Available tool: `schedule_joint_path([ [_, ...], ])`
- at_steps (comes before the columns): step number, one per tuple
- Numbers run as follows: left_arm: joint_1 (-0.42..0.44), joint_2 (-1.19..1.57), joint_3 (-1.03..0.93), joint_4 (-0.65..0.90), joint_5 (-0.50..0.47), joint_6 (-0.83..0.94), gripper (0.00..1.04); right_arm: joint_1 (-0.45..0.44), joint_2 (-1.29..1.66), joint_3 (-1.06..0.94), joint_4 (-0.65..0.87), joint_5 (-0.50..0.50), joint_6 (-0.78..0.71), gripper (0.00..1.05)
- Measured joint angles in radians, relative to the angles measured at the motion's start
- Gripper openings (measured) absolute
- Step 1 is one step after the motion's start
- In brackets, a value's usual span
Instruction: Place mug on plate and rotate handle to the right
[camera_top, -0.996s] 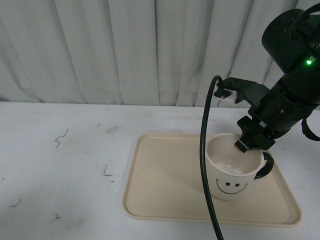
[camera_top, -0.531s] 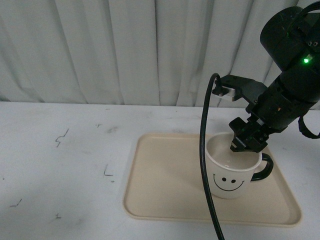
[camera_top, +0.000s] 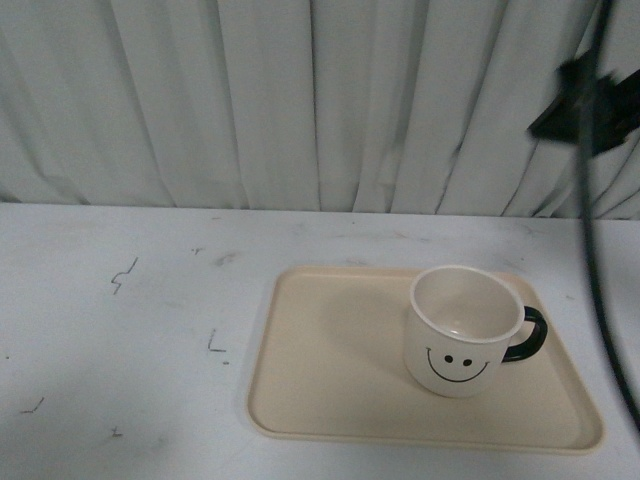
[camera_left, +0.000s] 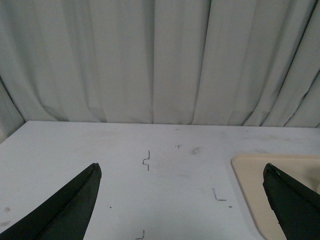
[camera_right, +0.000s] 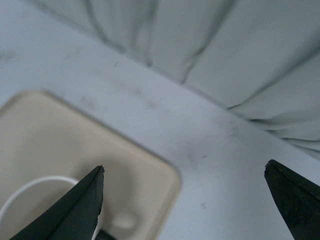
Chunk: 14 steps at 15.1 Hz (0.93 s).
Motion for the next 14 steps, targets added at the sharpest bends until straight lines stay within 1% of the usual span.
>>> schedule_joint_path([
  [1,0.0,0.0,0.0,0.0,0.0,0.0,0.98,-0.014,-0.052,-0.023,0.06,0.001,0.051,0.98],
  [2,0.0,0.0,0.0,0.0,0.001,0.0,0.98,0.012,-0.062,-0.122,0.379,0.117,0.163,0.9],
  [3,0.0,0.0,0.0,0.0,0.0,0.0,0.98,0.025,-0.071,-0.27,0.594,0.229,0.237,0.79],
  [4,0.001,0.0,0.0,-0.001,0.0,0.0,0.98,0.026,-0.097,-0.441,0.784,0.284,0.299,0.67],
  [6,0.001,0.0,0.0,0.0,0.0,0.0,0.98,-0.007,-0.233,-0.623,1.022,0.296,0.349,0.43],
  [7,0.001,0.0,0.0,0.0,0.0,0.0,0.98,-0.014,-0.315,-0.69,1.075,0.296,0.364,0.3],
  [9,0.001,0.0,0.0,0.0,0.0,0.0,0.98,-0.017,-0.377,-0.833,1.085,0.273,0.368,0.06],
  [10,0.001,0.0,0.0,0.0,0.0,0.0,0.98,-0.05,-0.402,-0.899,1.084,0.237,0.37,0.02],
  [11,0.001,0.0,0.0,0.0,0.0,0.0,0.98,-0.069,-0.456,-0.945,1.09,0.241,0.37,0.02],
  [14,0.001,0.0,0.0,0.0,0.0,0.0,0.98,-0.069,-0.597,-1.052,1.076,0.239,0.371,0.02],
])
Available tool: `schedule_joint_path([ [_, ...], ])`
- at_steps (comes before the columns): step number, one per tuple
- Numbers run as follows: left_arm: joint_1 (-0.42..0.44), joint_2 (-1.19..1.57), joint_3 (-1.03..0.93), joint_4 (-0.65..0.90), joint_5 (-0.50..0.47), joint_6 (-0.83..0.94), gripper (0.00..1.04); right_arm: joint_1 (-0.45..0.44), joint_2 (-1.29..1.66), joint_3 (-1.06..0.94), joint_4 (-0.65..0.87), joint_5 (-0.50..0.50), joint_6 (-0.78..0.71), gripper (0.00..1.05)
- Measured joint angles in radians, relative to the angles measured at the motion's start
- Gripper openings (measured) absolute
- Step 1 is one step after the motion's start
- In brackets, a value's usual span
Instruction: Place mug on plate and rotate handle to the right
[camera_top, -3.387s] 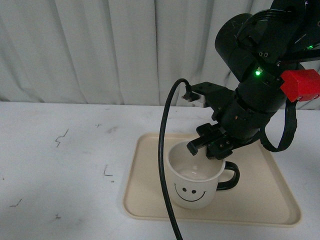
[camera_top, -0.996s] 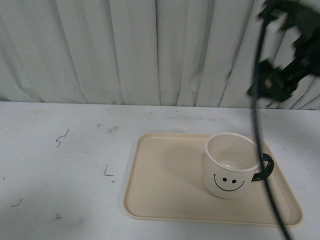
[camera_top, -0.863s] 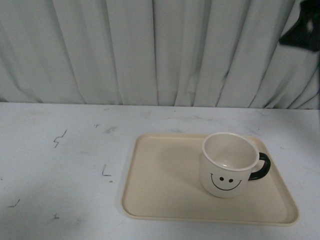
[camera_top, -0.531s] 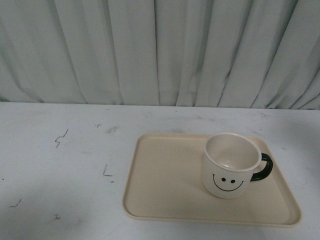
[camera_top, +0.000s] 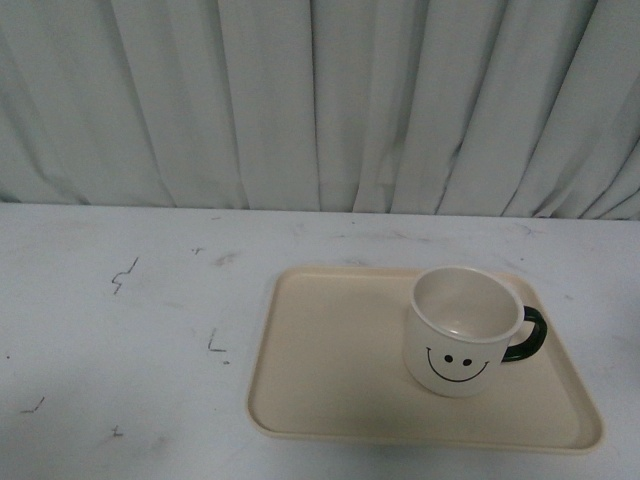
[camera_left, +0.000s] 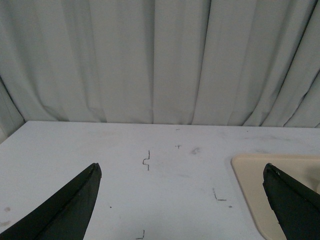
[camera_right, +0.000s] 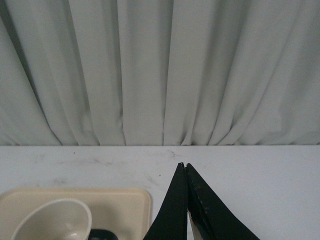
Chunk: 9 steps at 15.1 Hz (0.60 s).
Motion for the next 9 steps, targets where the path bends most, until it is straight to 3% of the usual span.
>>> schedule_joint_path([
  [5,0.0,0.0,0.0,0.0,0.0,0.0,0.98,0.0,-0.209,-0.12,-0.087,0.0,0.0,0.02],
  [6,0.0,0.0,0.0,0.0,0.0,0.0,0.98,0.0,-0.208,-0.154,-0.037,0.0,0.0,0.02],
  [9,0.0,0.0,0.0,0.0,0.0,0.0,0.98,0.0,-0.359,-0.197,-0.164,0.0,0.0,0.02],
])
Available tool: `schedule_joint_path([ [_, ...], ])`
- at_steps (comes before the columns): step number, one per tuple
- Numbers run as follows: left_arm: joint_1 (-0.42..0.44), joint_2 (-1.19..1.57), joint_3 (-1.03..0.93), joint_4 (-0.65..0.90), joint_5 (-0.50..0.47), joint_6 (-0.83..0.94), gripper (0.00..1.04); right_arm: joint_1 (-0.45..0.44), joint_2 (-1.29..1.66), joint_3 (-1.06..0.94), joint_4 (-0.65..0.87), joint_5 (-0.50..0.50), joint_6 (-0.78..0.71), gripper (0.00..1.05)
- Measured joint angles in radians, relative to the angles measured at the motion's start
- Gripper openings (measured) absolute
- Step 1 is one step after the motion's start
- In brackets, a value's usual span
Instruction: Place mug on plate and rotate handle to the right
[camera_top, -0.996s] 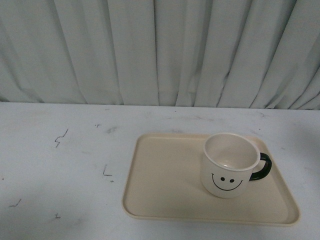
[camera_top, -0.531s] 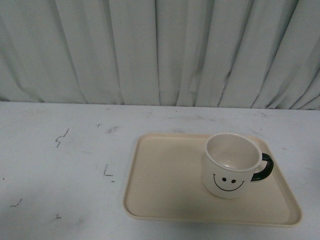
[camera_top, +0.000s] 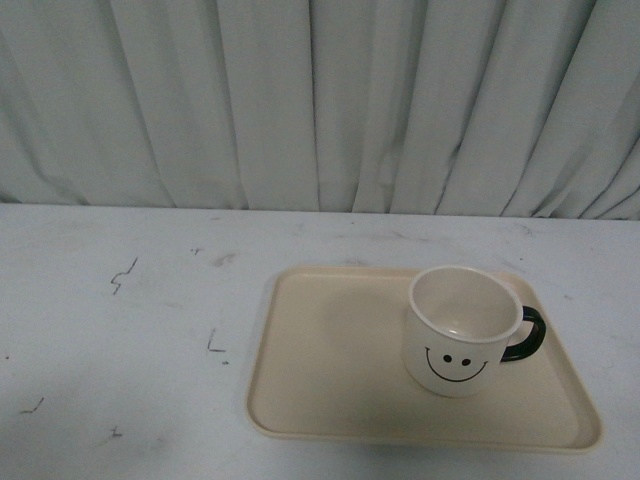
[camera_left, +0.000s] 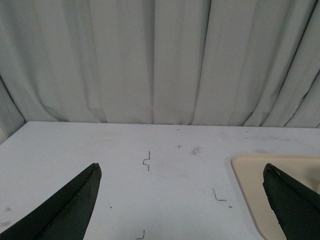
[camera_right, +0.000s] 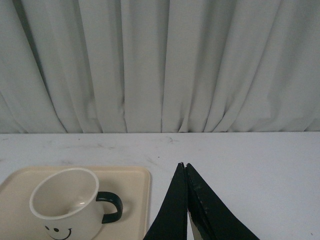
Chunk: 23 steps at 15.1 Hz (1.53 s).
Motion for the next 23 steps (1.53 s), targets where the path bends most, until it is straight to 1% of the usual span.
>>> schedule_joint_path([
  [3,0.0,0.0,0.0,0.0,0.0,0.0,0.98,0.0,-0.146,-0.014,-0.14,0.0,0.0,0.02],
  [10,0.0,0.0,0.0,0.0,0.0,0.0,0.98,0.0,-0.427,-0.015,-0.394,0.0,0.0,0.02],
  [15,0.0,0.0,0.0,0.0,0.0,0.0,0.98,0.0,-0.556,-0.015,-0.52,0.0,0.0,0.02],
  [20,0.0,0.0,0.0,0.0,0.0,0.0,0.98,0.0,-0.644,-0.015,-0.608,0.0,0.0,0.02],
  [21,0.0,0.0,0.0,0.0,0.0,0.0,0.98,0.0,-0.73,-0.015,-0.748,-0.002,0.0,0.02],
  [22,0.0,0.0,0.0,0.0,-0.001,0.0,0.98,0.0,-0.807,-0.015,-0.777,-0.003,0.0,0.02],
  [23,0.0,0.0,0.0,0.001,0.0,0.0,0.98,0.0,-0.81,-0.013,-0.779,-0.002,0.0,0.02],
])
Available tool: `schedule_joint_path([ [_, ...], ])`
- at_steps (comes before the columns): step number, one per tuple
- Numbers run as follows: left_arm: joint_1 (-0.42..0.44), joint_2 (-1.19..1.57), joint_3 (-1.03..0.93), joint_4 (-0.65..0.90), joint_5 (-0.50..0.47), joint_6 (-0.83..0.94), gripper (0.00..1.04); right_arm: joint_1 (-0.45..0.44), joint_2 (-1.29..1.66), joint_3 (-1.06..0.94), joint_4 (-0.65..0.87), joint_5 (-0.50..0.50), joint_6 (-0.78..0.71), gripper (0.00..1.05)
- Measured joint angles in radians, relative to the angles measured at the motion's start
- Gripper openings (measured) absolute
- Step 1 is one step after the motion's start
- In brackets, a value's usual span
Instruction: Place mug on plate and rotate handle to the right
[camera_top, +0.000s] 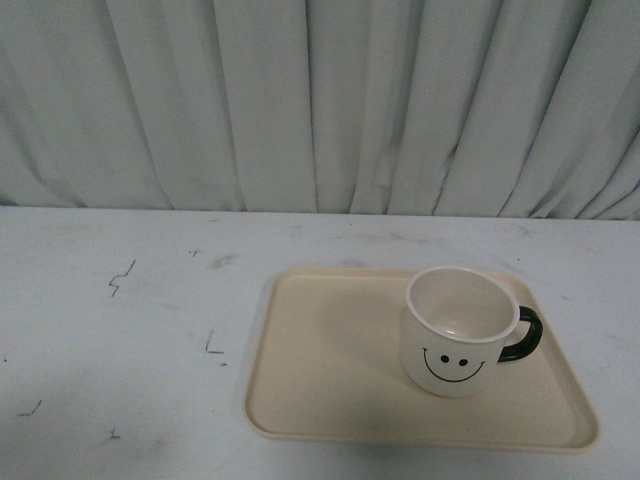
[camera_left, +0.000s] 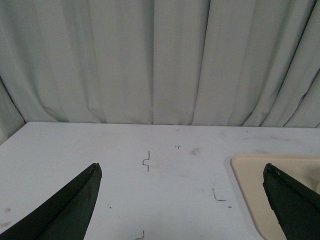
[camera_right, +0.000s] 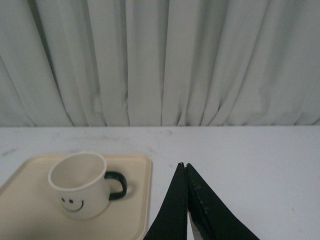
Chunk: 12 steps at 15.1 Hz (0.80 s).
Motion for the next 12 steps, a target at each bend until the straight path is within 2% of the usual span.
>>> schedule_joint_path([
  [2,0.0,0.0,0.0,-0.001,0.0,0.0,0.98,0.0,0.0,-0.002,-0.004,0.0,0.0,0.02],
  [3,0.0,0.0,0.0,0.0,0.0,0.0,0.98,0.0,0.0,-0.002,-0.005,0.0,0.0,0.09],
  [10,0.0,0.0,0.0,-0.001,0.0,0.0,0.98,0.0,0.0,-0.002,-0.005,0.0,0.0,0.99],
  [12,0.0,0.0,0.0,-0.001,0.0,0.0,0.98,0.0,0.0,-0.002,-0.005,0.0,0.001,0.98],
])
